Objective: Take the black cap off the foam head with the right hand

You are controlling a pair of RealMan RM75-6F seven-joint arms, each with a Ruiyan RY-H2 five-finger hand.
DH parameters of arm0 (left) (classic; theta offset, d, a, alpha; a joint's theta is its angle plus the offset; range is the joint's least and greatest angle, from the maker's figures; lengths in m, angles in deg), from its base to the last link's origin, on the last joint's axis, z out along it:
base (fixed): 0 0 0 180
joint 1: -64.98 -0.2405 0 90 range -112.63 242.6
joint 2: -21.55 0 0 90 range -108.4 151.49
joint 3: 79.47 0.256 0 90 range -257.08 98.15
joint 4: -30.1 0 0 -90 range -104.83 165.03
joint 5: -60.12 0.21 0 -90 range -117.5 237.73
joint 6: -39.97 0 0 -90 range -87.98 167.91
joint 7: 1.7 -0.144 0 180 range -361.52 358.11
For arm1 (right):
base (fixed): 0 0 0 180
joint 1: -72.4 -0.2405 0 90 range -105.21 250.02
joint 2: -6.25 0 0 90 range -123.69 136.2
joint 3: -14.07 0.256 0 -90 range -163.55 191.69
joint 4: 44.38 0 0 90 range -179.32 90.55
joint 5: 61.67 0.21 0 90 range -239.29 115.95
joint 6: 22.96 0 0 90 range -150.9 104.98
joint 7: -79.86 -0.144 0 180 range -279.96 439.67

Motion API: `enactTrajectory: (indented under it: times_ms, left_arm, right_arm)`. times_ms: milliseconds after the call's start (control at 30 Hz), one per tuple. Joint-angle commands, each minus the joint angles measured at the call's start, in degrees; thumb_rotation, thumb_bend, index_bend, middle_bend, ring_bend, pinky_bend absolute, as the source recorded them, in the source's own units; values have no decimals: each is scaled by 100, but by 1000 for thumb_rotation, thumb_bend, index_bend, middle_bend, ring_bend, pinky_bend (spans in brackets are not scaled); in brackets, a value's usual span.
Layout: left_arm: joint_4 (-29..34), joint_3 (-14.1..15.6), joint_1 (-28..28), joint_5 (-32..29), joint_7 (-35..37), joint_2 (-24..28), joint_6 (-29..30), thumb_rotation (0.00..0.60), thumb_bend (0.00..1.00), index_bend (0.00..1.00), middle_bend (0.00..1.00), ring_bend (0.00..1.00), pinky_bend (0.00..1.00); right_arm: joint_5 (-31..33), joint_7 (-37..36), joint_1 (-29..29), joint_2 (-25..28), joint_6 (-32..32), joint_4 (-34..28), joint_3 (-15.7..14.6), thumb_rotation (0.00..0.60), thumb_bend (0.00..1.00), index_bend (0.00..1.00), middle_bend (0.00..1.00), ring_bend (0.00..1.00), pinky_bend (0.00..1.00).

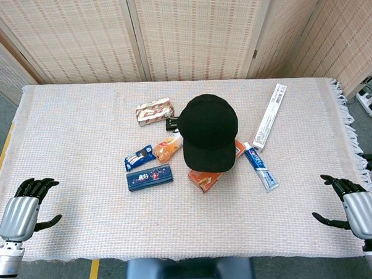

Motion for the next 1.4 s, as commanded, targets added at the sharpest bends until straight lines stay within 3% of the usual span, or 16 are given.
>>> enactTrajectory:
  times_ms: [33,467,733,833,933,1033,1300,1400]
  left_arm:
    - [-14,2,-12,-8,8,-4,9,600,96,276,262,230,178]
    - [-34,32,-65,66,107,20,85,600,95,277,262,230,179]
    - [-28,33,-67,107,144,34,100,600,97,277,262,230,178]
    - [-37,31,-57,121,159,25,91,600,96,276,262,230,179]
    - [-48,33,-46,137,169,13,77,600,95,276,262,230,179]
    - [-54,33,-40,155,185,12,75,600,97,276,262,230,179]
    - [-65,59,-87,162,266,67,117,600,96,277,262,230,178]
    - [-67,65,-97,171,276,75,126,600,96,277,262,230,178]
  right_arm:
    - [-23,12,3,-24,-49,12,29,443,0,201,327,293,405]
    - [-109,6,75,-58,-194,34,10,443,0,207,342,313,426]
    - [-197,9,62,-161,-220,96,9,441,0,220,413,365,429]
    - [-277,116,-12,-274,-216,110,59,447,0,234,512,459,511]
    - [-378,261,-157,-489,-199,109,172,446,0,235,710,646,705]
    - [-462,319,-398,-732,-11,132,275,447,0,260,830,780,814]
    - [-419,540,-1118,-1399,674,278,590,467,0,316,974,970,994]
    - [-351,625,-1371,-1743,813,416,760,493,0,346,999,1000,1000]
